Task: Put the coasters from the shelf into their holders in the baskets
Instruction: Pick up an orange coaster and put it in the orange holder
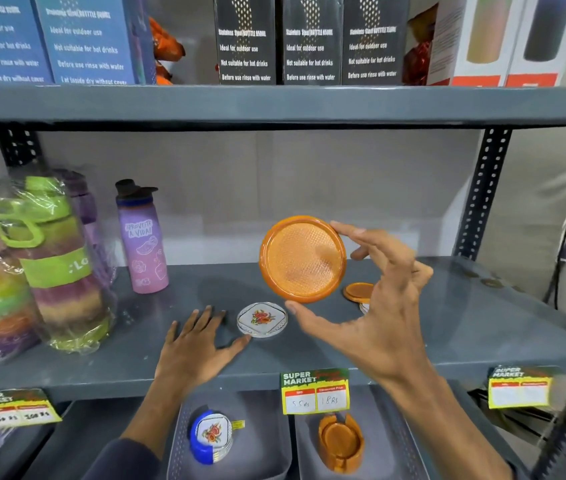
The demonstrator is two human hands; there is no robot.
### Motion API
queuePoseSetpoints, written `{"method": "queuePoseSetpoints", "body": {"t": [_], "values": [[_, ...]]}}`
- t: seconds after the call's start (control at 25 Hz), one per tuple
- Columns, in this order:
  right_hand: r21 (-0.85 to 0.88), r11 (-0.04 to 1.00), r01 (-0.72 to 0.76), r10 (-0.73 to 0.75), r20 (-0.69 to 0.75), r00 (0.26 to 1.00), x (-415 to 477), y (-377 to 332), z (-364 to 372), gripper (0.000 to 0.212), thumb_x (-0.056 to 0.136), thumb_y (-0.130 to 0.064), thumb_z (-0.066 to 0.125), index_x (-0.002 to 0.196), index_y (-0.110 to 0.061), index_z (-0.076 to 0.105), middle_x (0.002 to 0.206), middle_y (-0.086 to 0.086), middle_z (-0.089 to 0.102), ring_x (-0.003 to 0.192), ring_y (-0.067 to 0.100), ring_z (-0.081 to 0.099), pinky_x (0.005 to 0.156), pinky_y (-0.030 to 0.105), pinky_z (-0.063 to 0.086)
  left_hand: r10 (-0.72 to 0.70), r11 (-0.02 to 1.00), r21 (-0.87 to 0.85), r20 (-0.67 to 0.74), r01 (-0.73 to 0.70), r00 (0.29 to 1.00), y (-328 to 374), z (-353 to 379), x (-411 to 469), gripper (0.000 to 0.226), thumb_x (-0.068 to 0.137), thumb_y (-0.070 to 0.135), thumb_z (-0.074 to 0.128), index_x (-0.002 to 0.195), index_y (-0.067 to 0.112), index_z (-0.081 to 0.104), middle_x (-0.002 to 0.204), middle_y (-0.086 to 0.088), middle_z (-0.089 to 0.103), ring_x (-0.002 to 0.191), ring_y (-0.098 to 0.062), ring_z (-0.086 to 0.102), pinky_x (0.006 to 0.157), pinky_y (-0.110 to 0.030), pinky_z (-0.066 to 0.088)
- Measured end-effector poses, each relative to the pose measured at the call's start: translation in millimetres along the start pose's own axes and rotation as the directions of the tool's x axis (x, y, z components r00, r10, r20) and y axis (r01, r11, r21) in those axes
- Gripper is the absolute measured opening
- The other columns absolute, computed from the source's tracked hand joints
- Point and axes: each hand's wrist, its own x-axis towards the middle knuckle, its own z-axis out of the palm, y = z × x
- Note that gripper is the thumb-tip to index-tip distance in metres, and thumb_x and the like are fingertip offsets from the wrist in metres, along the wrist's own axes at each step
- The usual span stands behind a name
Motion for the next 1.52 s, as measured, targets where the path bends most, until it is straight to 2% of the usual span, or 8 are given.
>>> {"method": "queuePoseSetpoints", "body": {"t": [0.16,0.4,0.52,0.68,0.8,0.96,1.28,1.52], "values": [[0.037,0.998,-0.050,0.047,0.064,0.997,-49.7,14.0,-8.9,0.091,0.061,-0.050,0.089,0.133,-0.036,0.035,0.142,-0.034,0.040,0.102,0.021,0.061,0.090,0.056,0.045,0.005,1.000,0.018,0.024,-0.006,1.000,-0.6,0.8,0.3,0.102,0.072,0.093,0.024,0.156,0.035,0.025,0.168,0.006,0.016,0.155,-0.015,0.011,0.124,-0.048,0.007],[0.048,0.962,-0.268,0.257,0.159,0.953,-161.8,42.1,-30.4,0.098,0.059,-0.045,0.091,0.134,-0.053,0.028,0.142,-0.018,0.054,0.098,0.026,0.064,0.083,0.053,0.048,0.015,0.999,0.031,0.023,-0.016,1.000,-5.0,2.7,5.5,0.106,0.070,0.096,0.021,0.156,0.033,0.027,0.167,0.004,0.019,0.154,-0.018,0.015,0.123,-0.049,0.011],[0.030,0.920,-0.391,0.375,0.225,0.900,-225.5,64.5,-39.5,0.095,0.059,-0.043,0.091,0.133,-0.051,0.032,0.137,0.000,0.060,0.104,0.030,0.064,0.082,0.054,0.050,0.020,0.999,0.031,0.019,-0.021,1.000,-6.0,5.3,6.2,0.107,0.070,0.095,0.021,0.156,0.032,0.028,0.167,0.002,0.020,0.153,-0.019,0.017,0.122,-0.050,0.012],[-0.132,0.812,-0.569,0.579,0.315,0.752,-280.0,107.8,-26.2,0.078,0.058,-0.055,0.084,0.125,-0.050,0.044,0.119,-0.020,0.058,0.095,0.023,0.061,0.082,0.048,0.051,0.016,1.000,0.015,-0.005,-0.016,1.000,-5.6,4.7,6.6,0.109,0.068,0.095,0.020,0.155,0.031,0.030,0.167,0.003,0.022,0.153,-0.019,0.018,0.122,-0.050,0.013],[-0.317,0.757,-0.571,0.652,0.420,0.631,-301.8,152.8,2.6,0.066,0.058,-0.065,0.075,0.115,-0.039,0.055,0.112,-0.031,0.058,0.092,0.018,0.057,0.079,0.039,0.046,0.017,1.000,0.006,-0.018,-0.017,1.000,-6.3,5.5,5.8,0.102,0.073,0.093,0.026,0.154,0.031,0.032,0.166,0.003,0.024,0.153,-0.018,0.020,0.123,-0.050,0.014],[-0.516,0.689,-0.510,0.725,0.491,0.482,-318.6,209.3,44.2,0.061,0.058,-0.069,0.072,0.109,-0.036,0.066,0.122,-0.013,0.072,0.106,0.027,0.061,0.089,0.042,0.051,0.009,1.000,-0.018,-0.032,-0.010,0.999,-5.9,3.9,6.2,0.100,0.072,0.094,0.030,0.152,0.034,0.035,0.165,0.006,0.028,0.152,-0.017,0.023,0.122,-0.049,0.015],[-0.625,0.610,-0.488,0.792,0.501,0.349,-323.4,235.2,76.8,0.051,0.073,-0.063,0.079,0.116,-0.039,0.068,0.116,-0.003,0.074,0.114,0.028,0.055,0.096,0.038,0.044,0.009,1.000,-0.007,-0.076,-0.009,0.997,-6.0,3.3,6.9,0.095,0.072,0.095,0.032,0.148,0.038,0.041,0.161,0.009,0.034,0.149,-0.017,0.029,0.118,-0.053,0.018],[-0.645,0.651,-0.401,0.757,0.594,0.274,-322.6,230.2,75.8,0.065,0.086,-0.060,0.067,0.145,-0.039,0.051,0.142,-0.002,0.060,0.128,0.029,0.047,0.106,0.043,0.043,0.001,1.000,-0.007,-0.071,-0.001,0.997,-6.2,4.9,8.2,0.091,0.072,0.094,0.033,0.145,0.040,0.041,0.161,0.010,0.035,0.149,-0.017,0.029,0.118,-0.051,0.018]]}}
